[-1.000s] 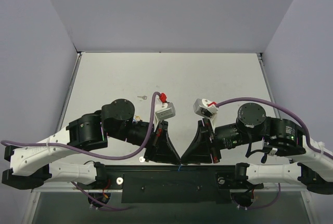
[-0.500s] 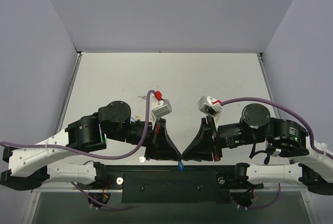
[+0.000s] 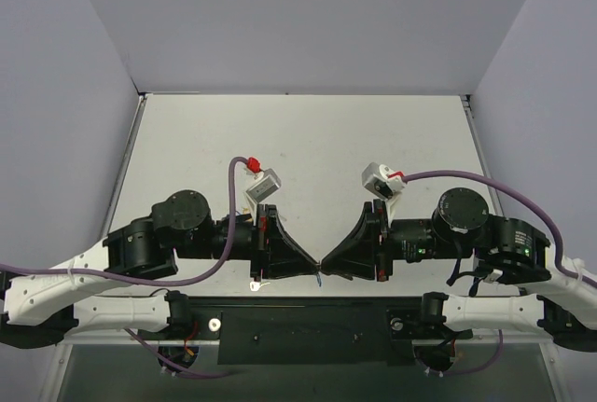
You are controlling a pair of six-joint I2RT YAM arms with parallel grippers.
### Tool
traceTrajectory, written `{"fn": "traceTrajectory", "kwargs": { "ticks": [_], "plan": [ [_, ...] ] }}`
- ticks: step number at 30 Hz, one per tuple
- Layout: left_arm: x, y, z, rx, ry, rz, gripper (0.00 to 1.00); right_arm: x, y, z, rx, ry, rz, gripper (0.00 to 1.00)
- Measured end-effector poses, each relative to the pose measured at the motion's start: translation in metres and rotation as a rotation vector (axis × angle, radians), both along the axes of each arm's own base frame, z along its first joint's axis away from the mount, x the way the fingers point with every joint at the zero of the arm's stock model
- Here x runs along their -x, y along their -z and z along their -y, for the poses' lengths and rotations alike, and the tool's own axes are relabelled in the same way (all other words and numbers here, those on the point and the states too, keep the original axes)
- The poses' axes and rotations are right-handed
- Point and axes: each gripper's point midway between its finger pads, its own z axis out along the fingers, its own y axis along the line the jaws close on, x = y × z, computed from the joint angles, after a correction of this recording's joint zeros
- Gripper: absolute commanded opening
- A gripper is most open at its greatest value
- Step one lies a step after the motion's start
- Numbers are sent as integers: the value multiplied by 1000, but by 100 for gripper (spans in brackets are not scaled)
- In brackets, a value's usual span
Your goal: Remove the keys from the keyring
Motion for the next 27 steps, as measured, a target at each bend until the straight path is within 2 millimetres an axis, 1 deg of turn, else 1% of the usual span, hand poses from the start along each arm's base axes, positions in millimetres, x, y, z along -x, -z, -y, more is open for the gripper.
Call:
{"fn": "traceTrajectory", "kwargs": {
  "ticks": [15,19,20,21,22,23,24,25,26,27],
  "plan": [
    [-6,-7,-3,50,-51,-32,0,-4,-7,-3,-35,25,-1,0],
    [-6,-6,-4,50,-54,-32,0,-4,-7,-3,-38,25,-1,0],
    [-6,-6,-4,50,-54,-32,1,-4,-7,-3,-38,25,-1,0],
    [-6,-6,-4,50,-55,-32,6,-4,-6,-3,-37,25,-2,0],
    [-7,-6,-4,50,-56,-32,13,-4,-6,-3,-38,25,-1,0],
    [-7,-6,-4,50,-57,-31,17,-5,-6,-3,-38,25,-1,0],
    [-7,-6,-4,50,-58,-28,23,-4,-6,-3,-38,25,-2,0],
    [-7,-6,-4,50,-60,-29,27,-4,-6,-3,-38,25,-4,0],
    [-8,-6,-5,50,-62,-28,33,-4,-6,-3,-38,25,-5,0],
    [-8,-6,-5,50,-66,-27,36,-4,-6,-3,-38,25,-6,0]
  ]
}}
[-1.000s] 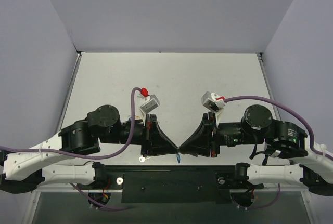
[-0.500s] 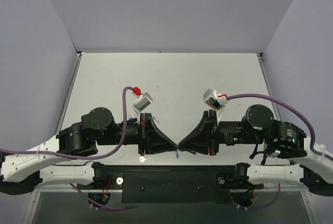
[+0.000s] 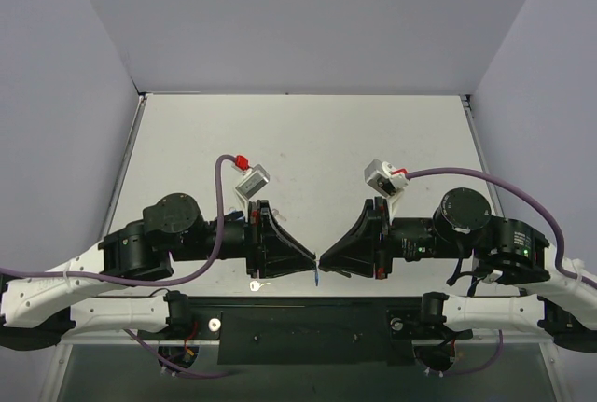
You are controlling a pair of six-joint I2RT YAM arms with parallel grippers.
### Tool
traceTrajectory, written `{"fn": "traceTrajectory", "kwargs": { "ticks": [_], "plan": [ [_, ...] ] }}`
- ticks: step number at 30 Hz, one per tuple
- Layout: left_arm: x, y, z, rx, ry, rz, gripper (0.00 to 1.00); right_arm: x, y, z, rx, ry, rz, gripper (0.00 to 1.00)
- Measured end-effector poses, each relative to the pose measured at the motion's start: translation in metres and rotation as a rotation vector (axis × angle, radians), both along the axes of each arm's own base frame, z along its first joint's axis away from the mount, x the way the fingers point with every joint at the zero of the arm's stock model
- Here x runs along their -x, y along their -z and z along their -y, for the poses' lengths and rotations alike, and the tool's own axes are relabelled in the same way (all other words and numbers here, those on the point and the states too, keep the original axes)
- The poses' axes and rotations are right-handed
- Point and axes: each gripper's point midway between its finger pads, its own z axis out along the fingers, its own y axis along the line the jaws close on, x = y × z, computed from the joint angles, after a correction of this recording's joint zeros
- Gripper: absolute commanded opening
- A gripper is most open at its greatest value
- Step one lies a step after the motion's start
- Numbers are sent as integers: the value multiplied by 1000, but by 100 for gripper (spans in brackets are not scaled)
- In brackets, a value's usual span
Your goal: Remove the keys from the keyring
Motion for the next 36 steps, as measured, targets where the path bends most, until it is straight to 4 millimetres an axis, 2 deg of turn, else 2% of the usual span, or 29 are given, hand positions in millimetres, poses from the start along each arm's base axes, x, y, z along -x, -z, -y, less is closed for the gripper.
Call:
{"fn": "traceTrajectory", "kwargs": {
  "ticks": [1,5,9,16,21,23,24,25,28,29,33,36],
  "plan": [
    [-1,0,-1,1,-5,1,44,0,0,0,0,0,-2,0],
    [-1,-3,-5,9,-11,3,59,0,2,0,4,1,-8,0],
    [0,-4,-6,14,-12,7,68,0,2,0,4,1,-10,0],
    [-2,4,-8,-23,-17,17,69,0,11,-2,22,1,-22,0],
    [-6,7,-9,-70,-34,38,69,0,29,0,40,10,-50,0],
    [-10,8,-10,-91,-58,48,73,-1,39,3,43,31,-63,0],
    [-13,10,-10,-105,-71,53,81,-3,45,6,47,48,-73,0],
    [-16,13,-10,-121,-83,56,81,-5,49,8,50,65,-79,0],
    [-22,25,-8,-175,-114,57,81,-16,62,17,54,152,-97,0],
    [-25,30,-6,-199,-124,57,76,-21,66,21,60,189,-105,0],
    [-40,52,-1,-309,-187,62,76,-43,74,35,73,351,-141,0],
    [-51,72,1,-396,-234,59,76,-61,94,43,138,489,-185,0]
  ]
}}
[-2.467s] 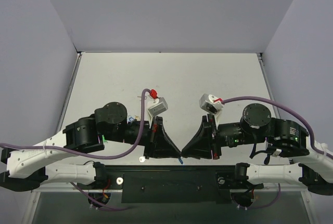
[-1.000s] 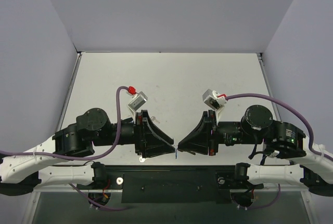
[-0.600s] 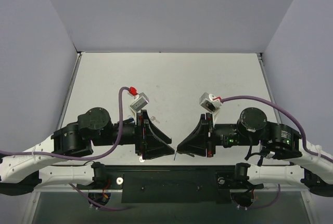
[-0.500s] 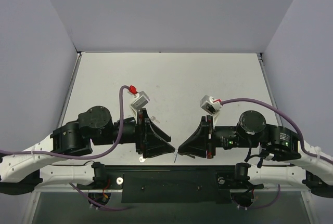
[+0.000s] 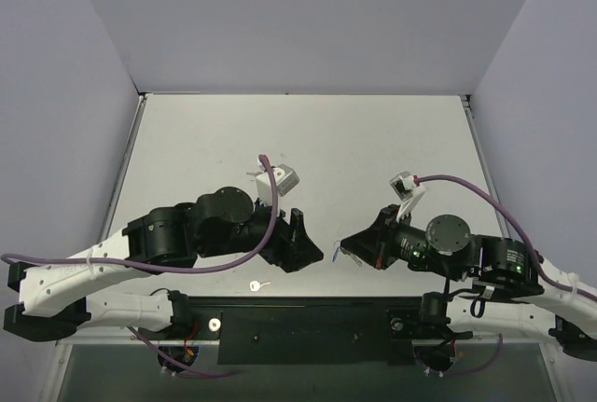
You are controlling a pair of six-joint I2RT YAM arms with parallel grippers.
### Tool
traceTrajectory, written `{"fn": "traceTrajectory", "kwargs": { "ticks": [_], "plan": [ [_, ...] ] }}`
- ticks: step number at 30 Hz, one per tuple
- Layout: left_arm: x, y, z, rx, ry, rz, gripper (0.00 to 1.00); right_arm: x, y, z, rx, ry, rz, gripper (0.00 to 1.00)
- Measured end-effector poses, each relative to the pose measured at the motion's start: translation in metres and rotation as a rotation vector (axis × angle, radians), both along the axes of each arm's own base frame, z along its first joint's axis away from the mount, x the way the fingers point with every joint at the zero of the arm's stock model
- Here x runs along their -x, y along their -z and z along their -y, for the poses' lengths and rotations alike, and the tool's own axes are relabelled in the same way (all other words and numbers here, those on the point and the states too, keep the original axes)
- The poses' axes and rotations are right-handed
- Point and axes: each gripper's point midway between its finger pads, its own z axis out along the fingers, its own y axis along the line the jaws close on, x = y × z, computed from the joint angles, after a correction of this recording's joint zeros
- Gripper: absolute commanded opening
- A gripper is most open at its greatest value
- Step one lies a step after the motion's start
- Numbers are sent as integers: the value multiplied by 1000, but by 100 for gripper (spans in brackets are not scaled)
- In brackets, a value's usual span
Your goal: Remove the keys from the keyring
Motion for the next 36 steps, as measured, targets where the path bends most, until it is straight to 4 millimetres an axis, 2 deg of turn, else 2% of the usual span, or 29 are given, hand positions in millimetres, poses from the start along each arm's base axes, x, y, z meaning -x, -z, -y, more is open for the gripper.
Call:
{"fn": "traceTrajectory", "kwargs": {
  "ticks": [4,8,11,19,26,30,36],
  "plan": [
    [-8,18,-2,-73,-38,-4,76,-13,31,1,106,109,-78,0],
    [-13,20,-6,-87,-62,-1,75,-19,54,1,188,187,-153,0],
    [-20,20,-9,-87,-89,2,76,-23,64,11,212,268,-200,0],
    [-30,21,-20,-89,-131,1,75,-32,48,54,105,459,-246,0],
    [-31,25,-21,-100,-128,6,75,-42,40,65,72,523,-207,0],
    [-30,25,-21,-104,-108,17,80,-43,41,68,98,516,-181,0],
    [-27,18,-19,-99,-41,27,83,-28,33,69,133,344,-90,0]
  ]
}}
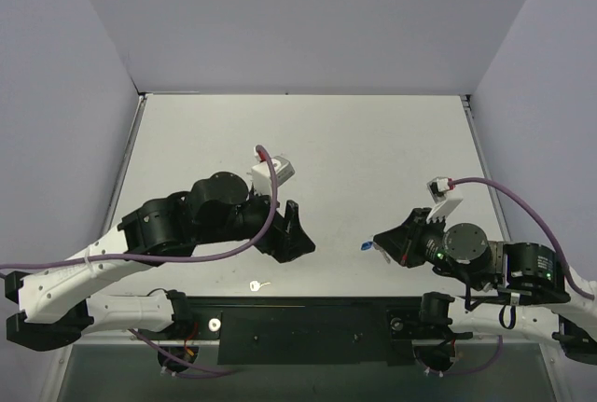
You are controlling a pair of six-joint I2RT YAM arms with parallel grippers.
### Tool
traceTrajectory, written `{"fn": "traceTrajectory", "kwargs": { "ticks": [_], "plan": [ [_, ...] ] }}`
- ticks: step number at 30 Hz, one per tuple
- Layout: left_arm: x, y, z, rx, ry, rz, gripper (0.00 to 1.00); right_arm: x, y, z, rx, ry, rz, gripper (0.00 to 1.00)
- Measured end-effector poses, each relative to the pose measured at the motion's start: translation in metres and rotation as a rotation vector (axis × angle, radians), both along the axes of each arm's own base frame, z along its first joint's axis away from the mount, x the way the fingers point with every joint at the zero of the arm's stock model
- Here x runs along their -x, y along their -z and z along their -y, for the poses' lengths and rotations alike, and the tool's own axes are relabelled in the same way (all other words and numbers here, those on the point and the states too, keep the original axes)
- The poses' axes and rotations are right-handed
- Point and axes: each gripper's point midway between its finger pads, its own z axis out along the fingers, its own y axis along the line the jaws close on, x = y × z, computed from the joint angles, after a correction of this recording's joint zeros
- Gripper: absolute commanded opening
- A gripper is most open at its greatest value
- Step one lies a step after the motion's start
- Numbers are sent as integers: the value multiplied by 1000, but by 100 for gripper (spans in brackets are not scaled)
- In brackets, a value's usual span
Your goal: Remove the keys from the keyring
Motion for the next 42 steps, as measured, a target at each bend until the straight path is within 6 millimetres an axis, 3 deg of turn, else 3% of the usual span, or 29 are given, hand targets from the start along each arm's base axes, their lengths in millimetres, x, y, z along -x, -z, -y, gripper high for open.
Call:
{"fn": "traceTrajectory", "kwargs": {
  "ticks": [4,9,14,20,28,42],
  "plan": [
    [12,-13,5,37,113,-10,82,14,-4,-9,9,-138,26,0],
    [40,-21,12,85,310,-48,78,40,-6,-31,21,-359,28,0],
    [64,-34,22,159,479,-75,69,68,-19,-54,-26,-577,38,0],
    [74,-40,30,197,569,-82,65,89,-40,-69,-92,-734,63,0],
    [79,-42,35,222,618,-89,63,100,-63,-77,-150,-819,100,0],
    [85,-33,42,256,656,-137,52,100,-69,-86,-157,-836,109,0]
  ]
}}
